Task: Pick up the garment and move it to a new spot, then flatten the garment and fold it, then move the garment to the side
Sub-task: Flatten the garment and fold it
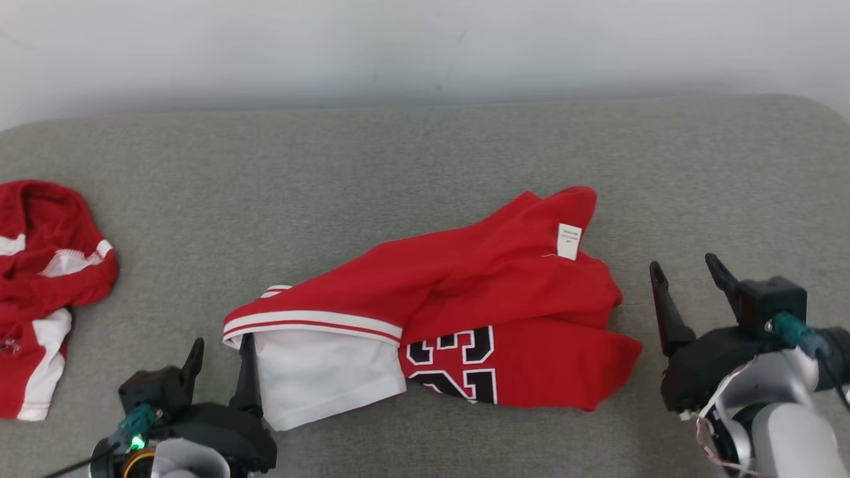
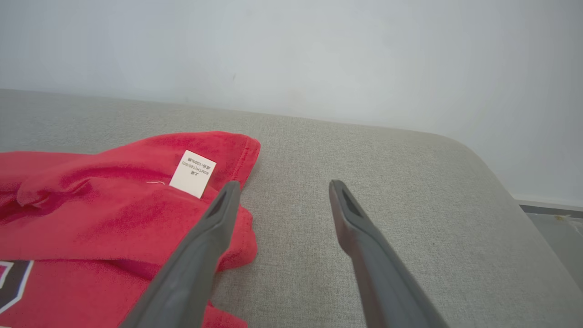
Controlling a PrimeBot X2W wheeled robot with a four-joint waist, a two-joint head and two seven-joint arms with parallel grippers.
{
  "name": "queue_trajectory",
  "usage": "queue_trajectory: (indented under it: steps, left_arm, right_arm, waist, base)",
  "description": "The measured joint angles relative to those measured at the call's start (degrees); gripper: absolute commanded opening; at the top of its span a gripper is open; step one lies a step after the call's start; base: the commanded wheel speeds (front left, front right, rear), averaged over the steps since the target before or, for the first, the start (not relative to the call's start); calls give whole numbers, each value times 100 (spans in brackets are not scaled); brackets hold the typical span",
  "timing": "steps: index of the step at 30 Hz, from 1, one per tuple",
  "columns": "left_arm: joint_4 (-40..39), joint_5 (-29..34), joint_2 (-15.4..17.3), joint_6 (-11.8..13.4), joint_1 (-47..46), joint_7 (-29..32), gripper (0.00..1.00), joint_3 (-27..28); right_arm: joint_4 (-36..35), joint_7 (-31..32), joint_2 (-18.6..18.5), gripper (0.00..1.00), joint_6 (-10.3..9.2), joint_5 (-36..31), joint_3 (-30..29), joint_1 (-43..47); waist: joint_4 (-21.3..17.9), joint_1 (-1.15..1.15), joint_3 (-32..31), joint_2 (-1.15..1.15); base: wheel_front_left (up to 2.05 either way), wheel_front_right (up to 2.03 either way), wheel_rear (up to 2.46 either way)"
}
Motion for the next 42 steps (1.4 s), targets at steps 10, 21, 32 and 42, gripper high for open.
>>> queue_trajectory:
  steps: [10,21,32,42]
  left_arm:
    - [-218,-144,38,-233,467,-64,100,-8]
    - [-582,101,393,-592,911,177,100,-577]
    - [-237,143,320,-760,834,277,100,-813]
    - [-172,111,301,-864,782,344,0,-912]
  right_arm:
    - [-56,504,-201,100,0,170,-140,-233]
    - [-60,453,-110,100,0,194,-222,143]
    - [12,400,-74,100,0,194,-213,268]
    - [103,464,-142,100,0,214,-68,237]
  waist:
    - [493,0,88,0]
    - [446,0,-126,0]
    - [259,0,-218,0]
    - [243,0,-260,0]
  base:
    - [0,0,0]
    - [0,0,0]
    - [0,0,0]
    - [0,0,0]
